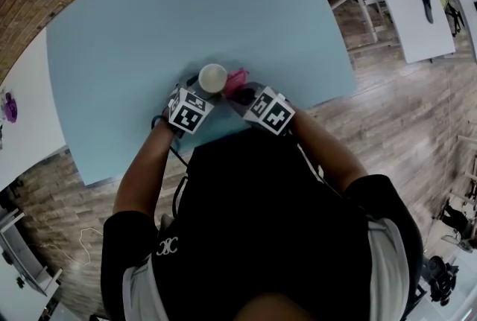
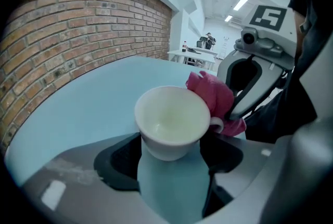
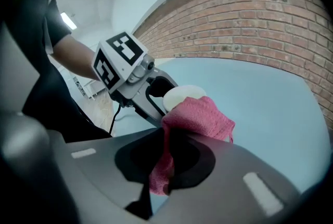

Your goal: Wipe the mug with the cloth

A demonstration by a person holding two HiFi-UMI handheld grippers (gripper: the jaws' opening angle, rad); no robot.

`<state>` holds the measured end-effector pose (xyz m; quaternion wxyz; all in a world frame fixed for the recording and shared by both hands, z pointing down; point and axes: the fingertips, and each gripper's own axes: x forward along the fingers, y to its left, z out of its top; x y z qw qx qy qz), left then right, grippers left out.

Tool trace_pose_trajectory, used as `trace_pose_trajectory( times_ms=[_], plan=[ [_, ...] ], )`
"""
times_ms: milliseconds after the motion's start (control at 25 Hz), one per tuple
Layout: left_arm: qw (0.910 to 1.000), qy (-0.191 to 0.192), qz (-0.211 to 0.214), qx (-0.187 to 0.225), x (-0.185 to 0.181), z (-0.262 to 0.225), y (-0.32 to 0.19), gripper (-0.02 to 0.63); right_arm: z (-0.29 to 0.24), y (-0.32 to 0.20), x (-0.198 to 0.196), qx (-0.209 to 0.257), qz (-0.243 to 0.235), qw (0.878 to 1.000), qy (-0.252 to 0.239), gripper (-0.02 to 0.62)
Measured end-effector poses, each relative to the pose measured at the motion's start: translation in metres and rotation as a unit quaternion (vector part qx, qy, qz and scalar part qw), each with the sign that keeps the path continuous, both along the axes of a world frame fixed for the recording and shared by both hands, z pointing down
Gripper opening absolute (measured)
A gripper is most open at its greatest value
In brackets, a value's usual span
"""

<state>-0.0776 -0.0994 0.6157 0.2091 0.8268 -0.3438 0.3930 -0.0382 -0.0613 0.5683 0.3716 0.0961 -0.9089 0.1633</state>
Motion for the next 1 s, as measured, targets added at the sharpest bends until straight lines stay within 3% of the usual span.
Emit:
trace_pose_trajectory(
  times_ms=[200, 320, 800, 1000],
  plan=[
    [0.9997, -0.001, -0.026, 0.001, 0.001, 0.001, 0.000, 0.368, 0.008, -0.002, 0.002, -0.032, 0.050, 0.998, 0.036, 0.037],
    [0.9995, -0.001, -0.032, 0.003, 0.001, 0.000, -0.001, 0.368, 0.012, -0.003, 0.004, -0.057, 0.069, 0.996, 0.032, 0.038],
    [0.9983, -0.002, -0.058, 0.001, 0.004, 0.001, -0.001, 0.368, -0.014, 0.005, -0.002, -0.046, 0.059, 0.997, 0.030, 0.038],
    [0.9984, -0.001, -0.057, -0.003, 0.005, 0.001, 0.000, 0.368, -0.008, 0.006, -0.005, -0.112, 0.096, 0.989, 0.033, 0.037]
  ],
)
